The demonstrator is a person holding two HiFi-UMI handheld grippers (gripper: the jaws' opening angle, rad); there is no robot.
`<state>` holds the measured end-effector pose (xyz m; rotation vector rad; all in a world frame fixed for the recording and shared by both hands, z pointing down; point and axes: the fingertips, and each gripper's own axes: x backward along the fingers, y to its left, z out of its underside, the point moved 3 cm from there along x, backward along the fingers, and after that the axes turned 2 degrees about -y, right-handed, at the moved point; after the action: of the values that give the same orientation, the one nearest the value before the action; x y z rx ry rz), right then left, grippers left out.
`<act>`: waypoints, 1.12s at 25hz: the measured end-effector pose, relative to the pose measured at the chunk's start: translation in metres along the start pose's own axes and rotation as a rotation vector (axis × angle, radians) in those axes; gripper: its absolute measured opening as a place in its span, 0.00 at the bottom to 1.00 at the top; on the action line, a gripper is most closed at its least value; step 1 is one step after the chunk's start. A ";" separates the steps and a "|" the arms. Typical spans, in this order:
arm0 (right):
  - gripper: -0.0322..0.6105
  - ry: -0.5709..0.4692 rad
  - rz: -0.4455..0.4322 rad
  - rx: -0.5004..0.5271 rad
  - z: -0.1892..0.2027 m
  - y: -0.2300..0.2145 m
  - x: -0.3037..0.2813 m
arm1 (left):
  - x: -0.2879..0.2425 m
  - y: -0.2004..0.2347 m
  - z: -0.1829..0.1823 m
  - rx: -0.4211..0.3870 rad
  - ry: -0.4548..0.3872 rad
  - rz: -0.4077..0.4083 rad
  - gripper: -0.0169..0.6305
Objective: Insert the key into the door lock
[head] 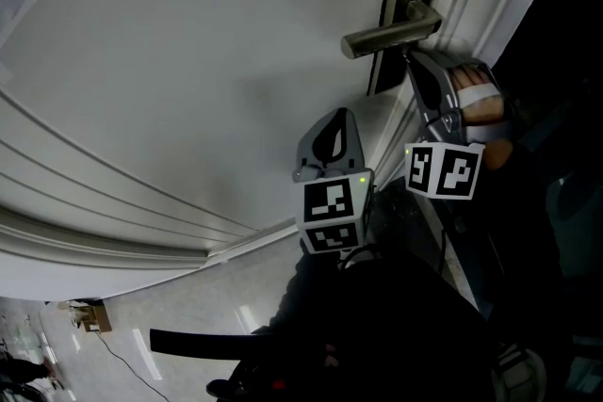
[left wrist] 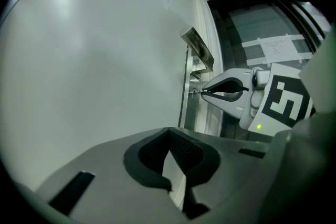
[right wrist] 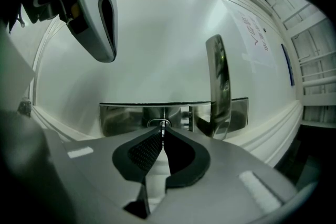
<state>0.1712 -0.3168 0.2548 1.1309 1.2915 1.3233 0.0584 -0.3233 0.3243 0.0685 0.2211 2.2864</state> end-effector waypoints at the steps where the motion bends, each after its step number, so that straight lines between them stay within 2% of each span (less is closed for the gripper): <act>1: 0.07 -0.001 0.000 -0.001 0.000 0.000 0.000 | 0.000 0.000 0.000 0.000 0.000 0.000 0.03; 28: 0.07 -0.003 -0.005 0.005 0.000 -0.001 0.000 | -0.005 -0.010 -0.002 -0.016 0.000 0.033 0.03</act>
<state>0.1709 -0.3170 0.2536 1.1325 1.2947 1.3150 0.0687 -0.3206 0.3211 0.0641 0.2033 2.3202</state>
